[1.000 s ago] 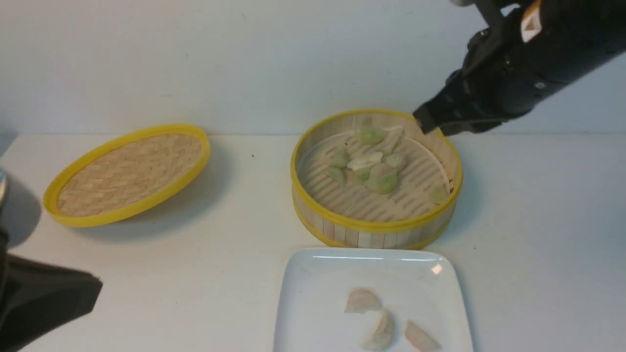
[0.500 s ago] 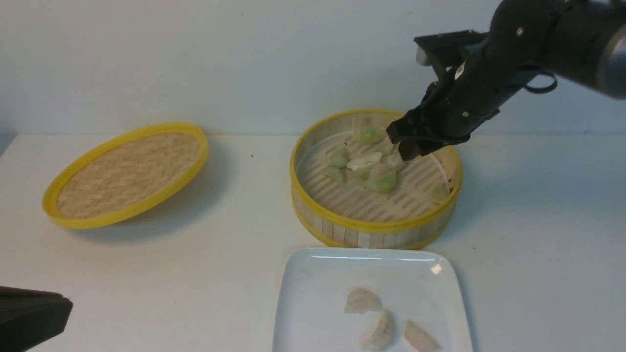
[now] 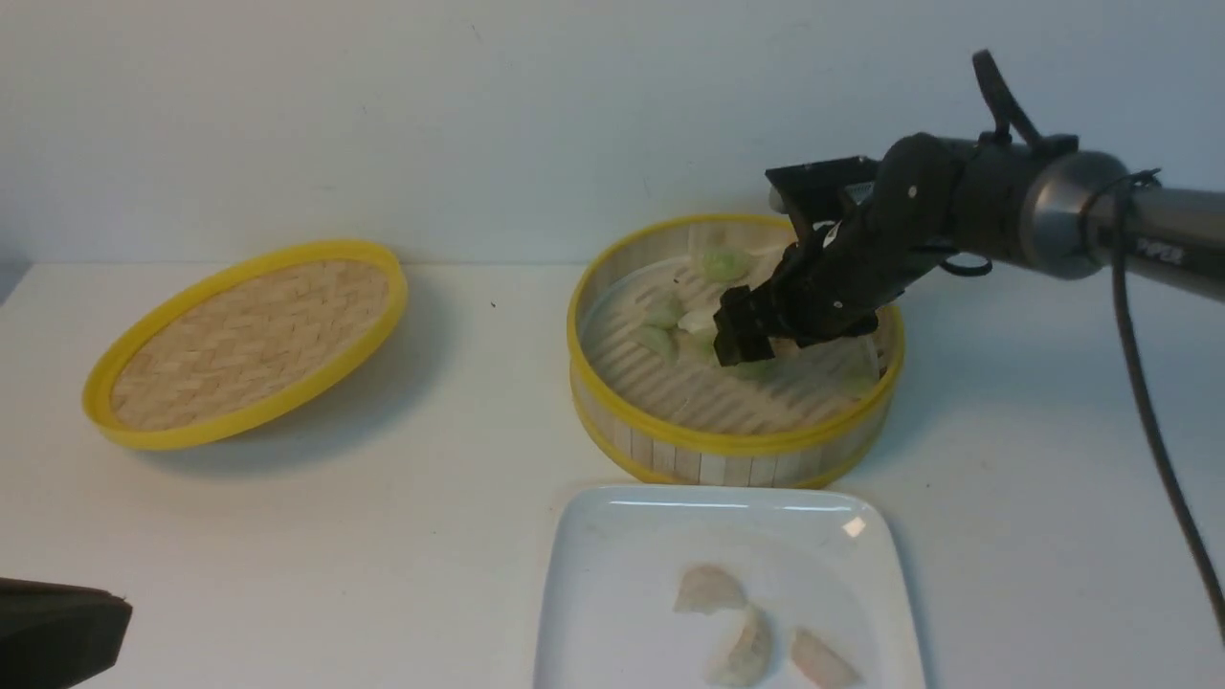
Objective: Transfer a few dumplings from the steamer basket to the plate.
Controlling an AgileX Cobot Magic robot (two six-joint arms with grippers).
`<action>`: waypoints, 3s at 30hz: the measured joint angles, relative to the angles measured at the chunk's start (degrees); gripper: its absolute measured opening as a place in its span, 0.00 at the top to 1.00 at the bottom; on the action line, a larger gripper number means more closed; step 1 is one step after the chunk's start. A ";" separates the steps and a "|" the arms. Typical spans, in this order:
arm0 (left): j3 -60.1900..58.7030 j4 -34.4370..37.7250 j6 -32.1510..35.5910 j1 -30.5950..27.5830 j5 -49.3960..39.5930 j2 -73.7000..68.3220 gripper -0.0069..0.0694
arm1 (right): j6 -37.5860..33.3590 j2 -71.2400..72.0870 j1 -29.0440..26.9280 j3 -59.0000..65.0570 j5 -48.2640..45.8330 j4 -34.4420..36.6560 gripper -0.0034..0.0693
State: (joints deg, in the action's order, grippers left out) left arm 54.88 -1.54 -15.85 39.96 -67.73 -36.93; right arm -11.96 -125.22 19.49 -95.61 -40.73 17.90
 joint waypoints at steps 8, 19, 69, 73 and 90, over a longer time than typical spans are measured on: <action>0.00 0.00 -0.55 0.00 -1.08 0.00 0.92 | -1.07 -1.59 0.00 -0.58 0.84 1.98 0.29; 0.00 0.00 -0.59 0.00 -1.13 0.00 0.92 | -0.55 -0.03 -0.24 -3.25 -8.59 1.65 0.39; -0.04 -4.51 -0.59 0.00 4.83 0.00 0.92 | 5.14 20.39 8.55 30.52 -5.29 -0.69 0.29; -0.04 -5.59 -0.59 0.00 8.25 -0.20 0.92 | 5.35 27.43 8.55 28.81 -11.24 -4.07 0.29; -0.04 -5.24 -0.59 0.00 27.20 -12.48 0.92 | 16.99 89.82 8.55 16.97 -20.24 -17.90 0.77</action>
State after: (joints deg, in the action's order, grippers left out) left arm 54.84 -6.78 -16.44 39.96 -40.53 -49.40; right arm 5.03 -35.40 28.05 -78.64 -60.98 0.00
